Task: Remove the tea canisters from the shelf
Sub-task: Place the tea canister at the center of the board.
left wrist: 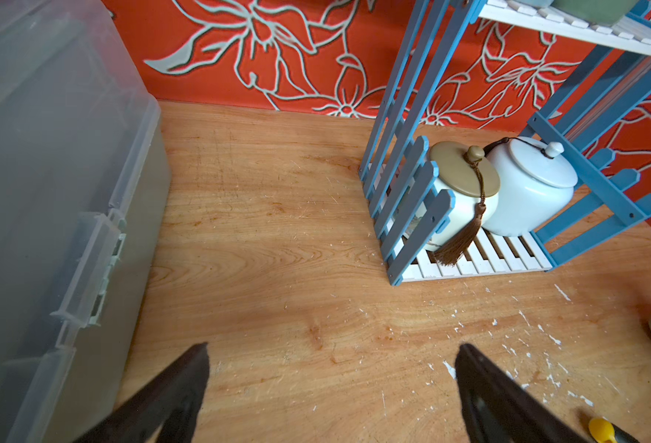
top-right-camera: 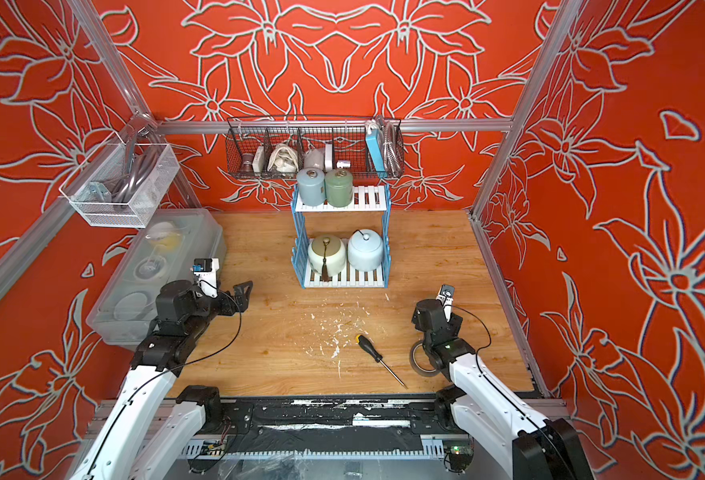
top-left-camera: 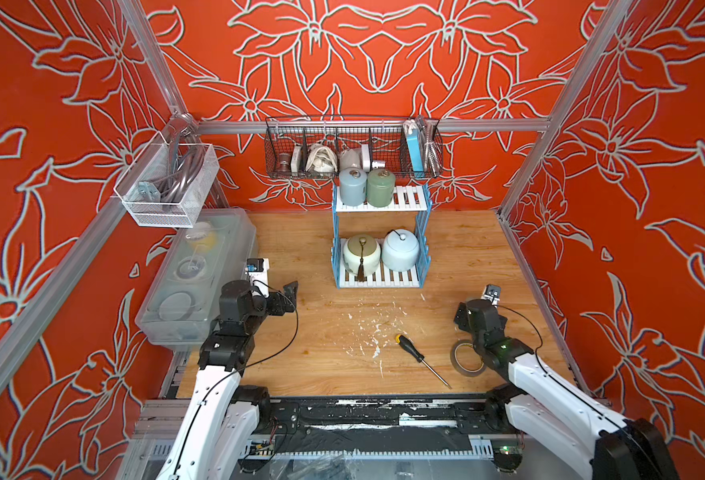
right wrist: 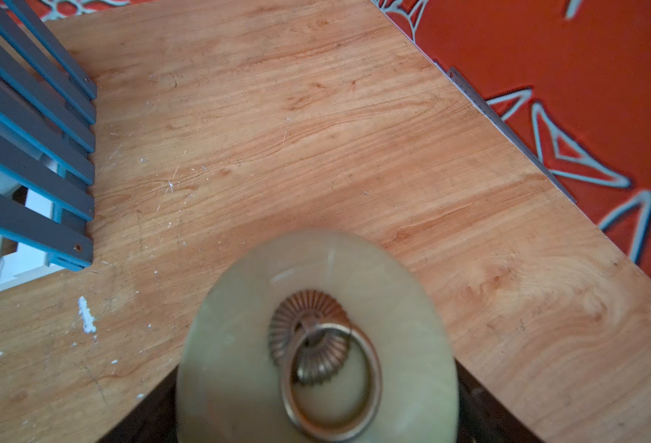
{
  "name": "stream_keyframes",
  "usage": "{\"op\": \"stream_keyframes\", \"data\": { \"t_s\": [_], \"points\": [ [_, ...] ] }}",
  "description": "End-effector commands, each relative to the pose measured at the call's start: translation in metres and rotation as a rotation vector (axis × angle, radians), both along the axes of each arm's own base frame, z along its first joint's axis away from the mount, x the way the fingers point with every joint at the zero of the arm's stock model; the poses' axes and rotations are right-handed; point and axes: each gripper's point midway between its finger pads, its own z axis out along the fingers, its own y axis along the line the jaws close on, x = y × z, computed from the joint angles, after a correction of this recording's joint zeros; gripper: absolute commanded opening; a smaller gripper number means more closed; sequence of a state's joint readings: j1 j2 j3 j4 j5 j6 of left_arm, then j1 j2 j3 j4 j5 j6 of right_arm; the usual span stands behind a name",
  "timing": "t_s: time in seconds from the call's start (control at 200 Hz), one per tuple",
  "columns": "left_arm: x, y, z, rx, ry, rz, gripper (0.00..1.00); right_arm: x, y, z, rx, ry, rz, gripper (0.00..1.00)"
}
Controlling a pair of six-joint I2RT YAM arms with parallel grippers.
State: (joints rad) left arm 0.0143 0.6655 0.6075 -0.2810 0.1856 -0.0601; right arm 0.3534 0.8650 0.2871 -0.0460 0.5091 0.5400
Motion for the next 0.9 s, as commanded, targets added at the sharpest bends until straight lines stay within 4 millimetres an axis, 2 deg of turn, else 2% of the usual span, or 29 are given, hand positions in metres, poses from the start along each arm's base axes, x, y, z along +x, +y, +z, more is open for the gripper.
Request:
{"op": "stream_keyframes", "data": {
  "t_s": [0.0, 0.165, 0.516, 0.896],
  "points": [
    [0.0, 0.002, 0.002, 0.005, -0.019, 0.001, 0.99, 0.009, -0.01, 0.022, 0.022, -0.113, -0.083, 0.43],
    [0.0, -0.001, 0.007, 0.001, -0.035, -0.011, 0.99, 0.006, -0.013, 0.016, 0.031, -0.112, -0.107, 0.48],
    [0.0, 0.002, 0.003, 0.009, -0.018, 0.005, 0.99, 0.009, -0.013, 0.007, 0.022, -0.043, -0.128, 0.54],
    [-0.001, -0.001, 0.007, 0.002, -0.037, -0.012, 0.99, 0.009, -0.013, 0.004, 0.02, -0.034, -0.129, 0.89]
  ]
}}
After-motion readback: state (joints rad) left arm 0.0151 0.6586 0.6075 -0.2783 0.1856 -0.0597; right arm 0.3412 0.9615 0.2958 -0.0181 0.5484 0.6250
